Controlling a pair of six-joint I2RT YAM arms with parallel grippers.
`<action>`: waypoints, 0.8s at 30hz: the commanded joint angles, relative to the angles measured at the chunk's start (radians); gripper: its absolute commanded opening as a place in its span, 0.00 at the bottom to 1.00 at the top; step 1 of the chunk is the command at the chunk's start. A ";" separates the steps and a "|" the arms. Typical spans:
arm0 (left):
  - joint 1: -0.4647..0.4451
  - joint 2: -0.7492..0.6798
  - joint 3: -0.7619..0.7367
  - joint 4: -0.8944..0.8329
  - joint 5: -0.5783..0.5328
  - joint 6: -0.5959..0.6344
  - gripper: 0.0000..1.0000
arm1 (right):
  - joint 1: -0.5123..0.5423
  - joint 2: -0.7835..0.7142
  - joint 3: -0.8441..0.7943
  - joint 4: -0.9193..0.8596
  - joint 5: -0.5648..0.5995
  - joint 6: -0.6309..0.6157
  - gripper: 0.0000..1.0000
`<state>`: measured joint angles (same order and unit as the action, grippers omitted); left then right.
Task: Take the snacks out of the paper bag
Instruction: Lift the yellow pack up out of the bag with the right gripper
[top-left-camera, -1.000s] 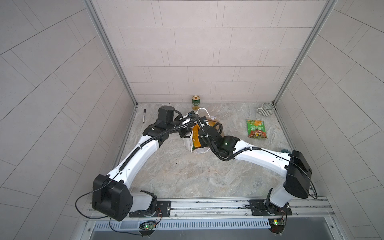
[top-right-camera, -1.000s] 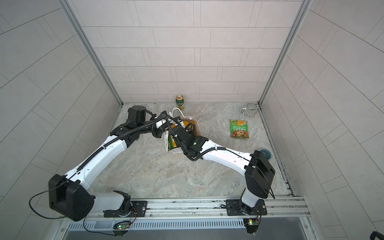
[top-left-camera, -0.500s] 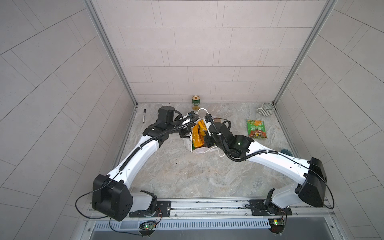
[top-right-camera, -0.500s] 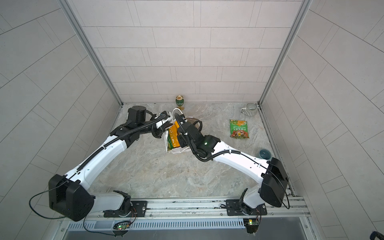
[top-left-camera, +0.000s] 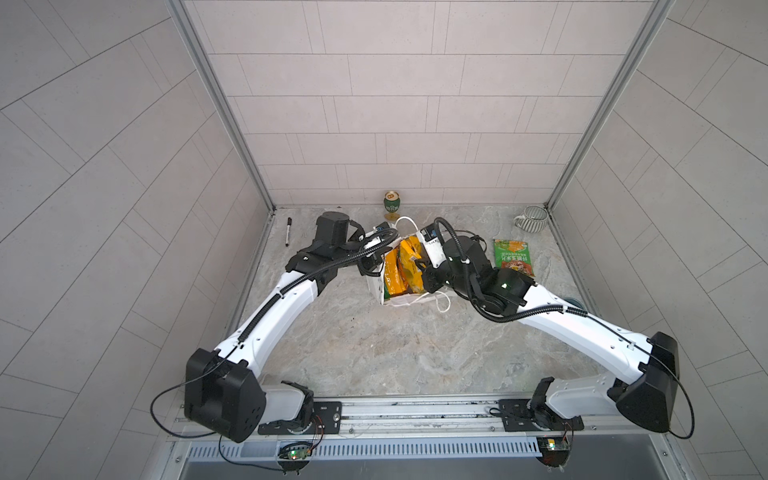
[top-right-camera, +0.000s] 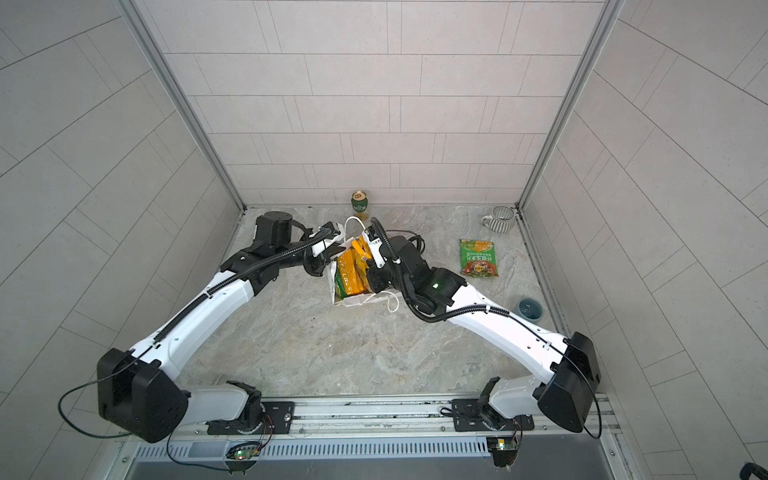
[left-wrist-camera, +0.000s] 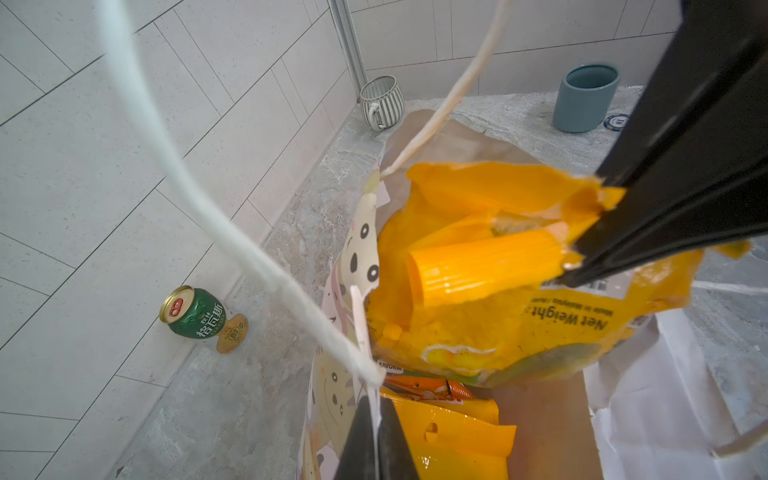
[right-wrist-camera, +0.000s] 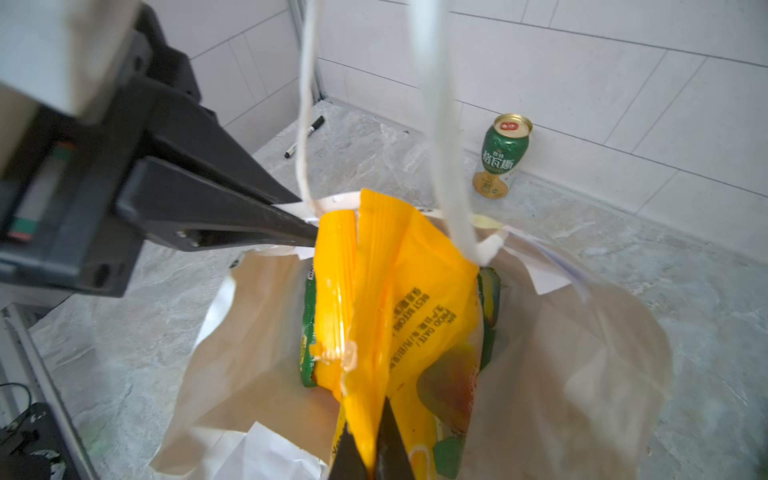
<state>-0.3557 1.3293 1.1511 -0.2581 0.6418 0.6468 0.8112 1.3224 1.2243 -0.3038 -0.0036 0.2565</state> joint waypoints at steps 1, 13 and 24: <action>-0.008 -0.026 -0.010 0.046 0.032 0.004 0.00 | -0.013 -0.080 0.019 0.080 -0.086 -0.041 0.00; -0.008 -0.024 -0.007 0.046 0.016 -0.005 0.00 | -0.062 -0.180 0.004 0.077 -0.176 -0.100 0.00; -0.008 -0.017 -0.004 0.051 0.010 -0.006 0.00 | -0.186 -0.295 0.014 0.093 -0.295 -0.020 0.00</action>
<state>-0.3557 1.3293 1.1511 -0.2504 0.6258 0.6434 0.6529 1.0874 1.2186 -0.3199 -0.2382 0.2100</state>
